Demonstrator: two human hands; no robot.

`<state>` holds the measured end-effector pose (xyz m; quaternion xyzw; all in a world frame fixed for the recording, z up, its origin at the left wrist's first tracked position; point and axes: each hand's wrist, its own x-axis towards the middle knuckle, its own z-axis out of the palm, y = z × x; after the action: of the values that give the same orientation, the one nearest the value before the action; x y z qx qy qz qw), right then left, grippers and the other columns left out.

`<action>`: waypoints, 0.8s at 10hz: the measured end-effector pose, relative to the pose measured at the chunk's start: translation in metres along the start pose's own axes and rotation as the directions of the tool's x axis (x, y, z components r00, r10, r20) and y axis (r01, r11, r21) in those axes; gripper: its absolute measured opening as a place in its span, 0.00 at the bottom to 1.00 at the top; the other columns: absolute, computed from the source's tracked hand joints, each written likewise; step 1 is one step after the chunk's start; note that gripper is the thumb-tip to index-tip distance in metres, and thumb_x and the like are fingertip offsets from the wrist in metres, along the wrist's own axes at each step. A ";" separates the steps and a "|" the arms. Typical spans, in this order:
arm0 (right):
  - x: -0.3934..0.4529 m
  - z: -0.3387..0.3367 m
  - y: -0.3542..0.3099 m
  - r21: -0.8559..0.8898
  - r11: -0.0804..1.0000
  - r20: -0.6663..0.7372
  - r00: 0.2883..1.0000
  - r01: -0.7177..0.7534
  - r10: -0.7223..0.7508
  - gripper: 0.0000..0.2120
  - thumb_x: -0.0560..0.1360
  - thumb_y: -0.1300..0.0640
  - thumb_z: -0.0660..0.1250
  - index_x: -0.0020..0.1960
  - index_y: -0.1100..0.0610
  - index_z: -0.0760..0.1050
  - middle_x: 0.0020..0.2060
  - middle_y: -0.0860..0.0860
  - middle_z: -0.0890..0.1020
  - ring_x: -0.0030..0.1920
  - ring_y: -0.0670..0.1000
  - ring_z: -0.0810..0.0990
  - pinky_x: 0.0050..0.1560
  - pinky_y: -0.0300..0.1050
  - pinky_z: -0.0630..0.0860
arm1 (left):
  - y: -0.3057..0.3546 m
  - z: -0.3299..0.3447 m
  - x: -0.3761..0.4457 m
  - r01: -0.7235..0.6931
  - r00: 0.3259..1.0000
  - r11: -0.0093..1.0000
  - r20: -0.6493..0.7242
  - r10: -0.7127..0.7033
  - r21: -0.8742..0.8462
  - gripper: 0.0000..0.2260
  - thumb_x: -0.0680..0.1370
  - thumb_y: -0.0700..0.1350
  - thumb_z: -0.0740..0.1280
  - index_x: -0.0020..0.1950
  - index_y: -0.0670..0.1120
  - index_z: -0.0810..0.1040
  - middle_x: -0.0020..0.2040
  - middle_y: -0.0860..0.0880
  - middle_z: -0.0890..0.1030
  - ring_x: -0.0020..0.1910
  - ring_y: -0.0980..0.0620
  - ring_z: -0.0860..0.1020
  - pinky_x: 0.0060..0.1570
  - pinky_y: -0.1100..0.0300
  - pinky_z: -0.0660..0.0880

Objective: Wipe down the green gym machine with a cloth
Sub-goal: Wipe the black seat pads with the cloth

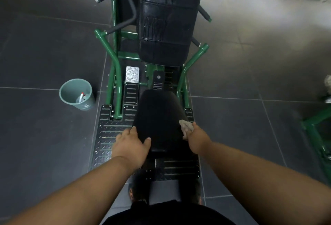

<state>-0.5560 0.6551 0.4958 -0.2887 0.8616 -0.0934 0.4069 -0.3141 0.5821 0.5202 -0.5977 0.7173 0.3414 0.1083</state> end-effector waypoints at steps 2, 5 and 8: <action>0.040 -0.006 -0.015 -0.004 1.000 0.068 0.998 0.003 -0.003 0.22 0.86 0.57 0.59 0.79 0.60 0.63 0.71 0.61 0.75 0.69 0.62 0.76 0.69 0.53 0.73 | 0.009 0.000 0.003 0.065 0.998 0.998 -0.024 -0.065 0.009 0.33 0.84 0.64 0.57 0.83 0.46 0.64 0.79 0.46 0.69 0.76 0.41 0.66 0.76 0.50 0.65; 0.070 -0.020 0.018 0.266 0.952 0.375 0.894 0.149 -0.244 0.31 0.83 0.49 0.58 0.84 0.46 0.51 0.79 0.56 0.69 0.72 0.55 0.75 0.72 0.48 0.73 | 0.062 0.031 0.003 0.339 0.932 0.929 -0.190 -0.309 0.150 0.38 0.81 0.70 0.53 0.82 0.46 0.61 0.82 0.45 0.65 0.79 0.39 0.63 0.77 0.45 0.61; 0.079 -0.076 0.063 0.187 0.951 0.709 0.637 0.246 -0.304 0.28 0.82 0.48 0.66 0.80 0.45 0.63 0.49 0.54 0.84 0.39 0.53 0.84 0.44 0.58 0.78 | 0.157 0.105 -0.003 0.528 0.796 0.849 -0.328 -0.509 -0.035 0.36 0.82 0.68 0.49 0.86 0.49 0.57 0.87 0.49 0.52 0.85 0.39 0.47 0.81 0.38 0.42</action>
<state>-0.6801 0.6552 0.4692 -0.4143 0.5694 -0.0628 0.7072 -0.4867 0.6576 0.5000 -0.8155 0.5436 0.1745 0.0951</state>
